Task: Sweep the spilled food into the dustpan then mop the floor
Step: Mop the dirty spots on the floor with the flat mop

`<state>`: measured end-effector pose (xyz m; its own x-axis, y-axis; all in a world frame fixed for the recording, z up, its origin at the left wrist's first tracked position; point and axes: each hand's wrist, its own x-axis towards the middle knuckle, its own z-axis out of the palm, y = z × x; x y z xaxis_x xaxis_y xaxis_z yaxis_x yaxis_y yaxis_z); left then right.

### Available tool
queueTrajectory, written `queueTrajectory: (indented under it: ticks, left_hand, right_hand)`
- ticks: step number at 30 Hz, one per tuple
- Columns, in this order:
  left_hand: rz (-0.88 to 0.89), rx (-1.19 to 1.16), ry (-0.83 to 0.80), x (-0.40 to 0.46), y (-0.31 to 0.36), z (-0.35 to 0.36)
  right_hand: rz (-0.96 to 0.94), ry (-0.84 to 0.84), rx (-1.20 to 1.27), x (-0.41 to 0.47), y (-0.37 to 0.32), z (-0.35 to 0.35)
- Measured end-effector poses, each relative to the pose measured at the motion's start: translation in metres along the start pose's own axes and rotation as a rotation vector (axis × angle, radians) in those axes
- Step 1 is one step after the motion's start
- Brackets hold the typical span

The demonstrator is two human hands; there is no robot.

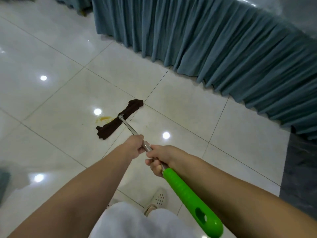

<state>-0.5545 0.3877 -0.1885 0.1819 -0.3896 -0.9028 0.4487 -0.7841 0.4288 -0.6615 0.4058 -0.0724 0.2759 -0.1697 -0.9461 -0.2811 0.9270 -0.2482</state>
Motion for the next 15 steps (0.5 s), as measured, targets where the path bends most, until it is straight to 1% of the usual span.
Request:
queueTrajectory:
  ticks: [3,6,9,12,15]
  left_hand:
    - [-0.018,0.024,-0.021,0.003,-0.006,0.024]
    - [-0.077,0.058,-0.054,-0.002,-0.023,0.047]
    - [-0.101,0.053,-0.096,-0.014,-0.039,0.071]
    - [-0.129,0.031,-0.122,-0.030,-0.052,0.096]
    - [-0.171,0.037,-0.182,-0.049,-0.066,0.122]
  right_hand:
    - [0.010,-0.021,0.055,-0.003,0.002,-0.031]
    - [0.025,-0.009,0.098,-0.019,0.017,-0.058]
    - [0.021,-0.006,0.163,-0.039,0.032,-0.081]
    - [0.029,0.041,0.207,-0.061,0.039,-0.103]
    - [0.036,0.103,0.229,-0.085,0.048,-0.124]
